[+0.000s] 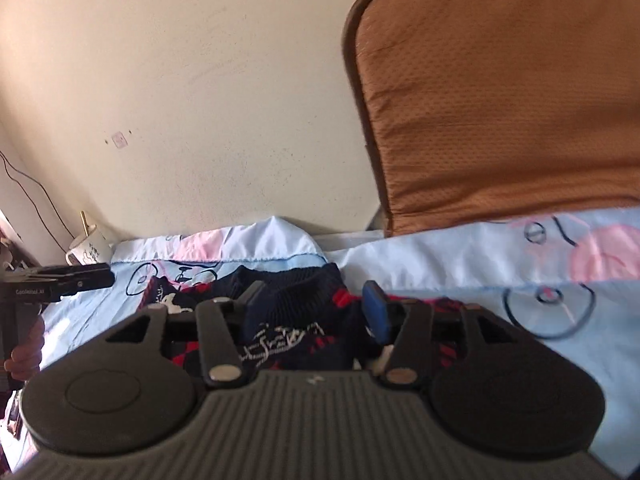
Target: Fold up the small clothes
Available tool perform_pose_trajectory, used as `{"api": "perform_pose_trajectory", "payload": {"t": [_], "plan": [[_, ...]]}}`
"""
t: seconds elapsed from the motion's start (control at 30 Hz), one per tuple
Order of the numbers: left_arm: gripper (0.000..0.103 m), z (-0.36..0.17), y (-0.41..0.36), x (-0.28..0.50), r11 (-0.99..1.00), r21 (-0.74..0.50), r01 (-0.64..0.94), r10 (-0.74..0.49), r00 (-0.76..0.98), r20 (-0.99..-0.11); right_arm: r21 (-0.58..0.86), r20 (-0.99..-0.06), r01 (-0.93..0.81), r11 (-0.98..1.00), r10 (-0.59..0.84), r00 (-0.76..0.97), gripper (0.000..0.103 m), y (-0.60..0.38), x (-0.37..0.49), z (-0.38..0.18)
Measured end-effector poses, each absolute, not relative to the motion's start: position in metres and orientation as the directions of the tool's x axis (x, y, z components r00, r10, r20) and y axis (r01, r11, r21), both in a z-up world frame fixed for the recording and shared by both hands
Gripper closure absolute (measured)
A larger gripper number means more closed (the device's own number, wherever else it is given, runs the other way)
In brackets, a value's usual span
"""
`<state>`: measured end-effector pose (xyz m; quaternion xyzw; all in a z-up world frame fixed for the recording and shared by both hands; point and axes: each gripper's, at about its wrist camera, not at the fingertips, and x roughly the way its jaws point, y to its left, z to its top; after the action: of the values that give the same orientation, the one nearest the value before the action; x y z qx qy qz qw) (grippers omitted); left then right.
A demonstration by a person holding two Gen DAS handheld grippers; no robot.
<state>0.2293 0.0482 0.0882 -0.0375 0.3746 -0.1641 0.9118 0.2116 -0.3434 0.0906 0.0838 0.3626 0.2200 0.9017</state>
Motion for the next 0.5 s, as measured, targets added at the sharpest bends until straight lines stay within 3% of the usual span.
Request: {"api": "perform_pose_trajectory", "payload": {"t": [0.1,0.2,0.23,0.27,0.3,0.33,0.37,0.4,0.5], "plan": [[0.014,0.069,0.021,0.273,0.93,-0.243,0.276,-0.365,0.614,-0.7,0.3,-0.707,-0.345,0.89,0.45,0.545,0.045,-0.318,0.264,0.069],[0.013,0.042,-0.005,0.301,0.93,-0.239,0.279,-0.358,0.547,-0.757,0.3,-0.773,-0.3,0.906,0.415,0.48,0.045,-0.307,0.294,0.044],[0.02,0.032,-0.01,0.307,0.932,-0.239,0.273,-0.352,0.52,-0.778,0.325,-0.779,-0.294,0.899,0.431,0.456,0.045,-0.307,0.299,0.037],[0.043,0.022,-0.013,0.312,0.93,-0.249,0.271,-0.355,0.483,-0.8,0.353,-0.778,-0.297,0.887,0.455,0.433,0.047,-0.306,0.3,0.031],[0.05,0.016,-0.015,0.31,0.931,-0.238,0.277,-0.35,0.486,-0.801,0.359,-0.775,-0.313,0.879,0.468,0.424,0.057,-0.304,0.298,0.028],[0.071,0.016,-0.017,0.306,0.933,-0.202,0.299,-0.333,0.498,-0.801,0.348,-0.77,-0.337,0.875,0.472,0.43,0.065,-0.301,0.294,0.027],[0.087,0.017,-0.018,0.301,0.938,-0.165,0.305,-0.309,0.516,-0.799,0.328,-0.767,-0.357,0.875,0.467,0.441,0.084,-0.299,0.288,0.028],[0.088,0.02,-0.016,0.298,0.939,-0.167,0.301,-0.309,0.522,-0.795,0.315,-0.759,-0.368,0.875,0.465,0.456,0.089,-0.298,0.282,0.03],[0.09,0.038,-0.001,0.281,0.938,-0.222,0.265,-0.336,0.549,-0.765,0.338,-0.722,-0.354,0.872,0.482,0.496,0.09,-0.306,0.266,0.043]]}}
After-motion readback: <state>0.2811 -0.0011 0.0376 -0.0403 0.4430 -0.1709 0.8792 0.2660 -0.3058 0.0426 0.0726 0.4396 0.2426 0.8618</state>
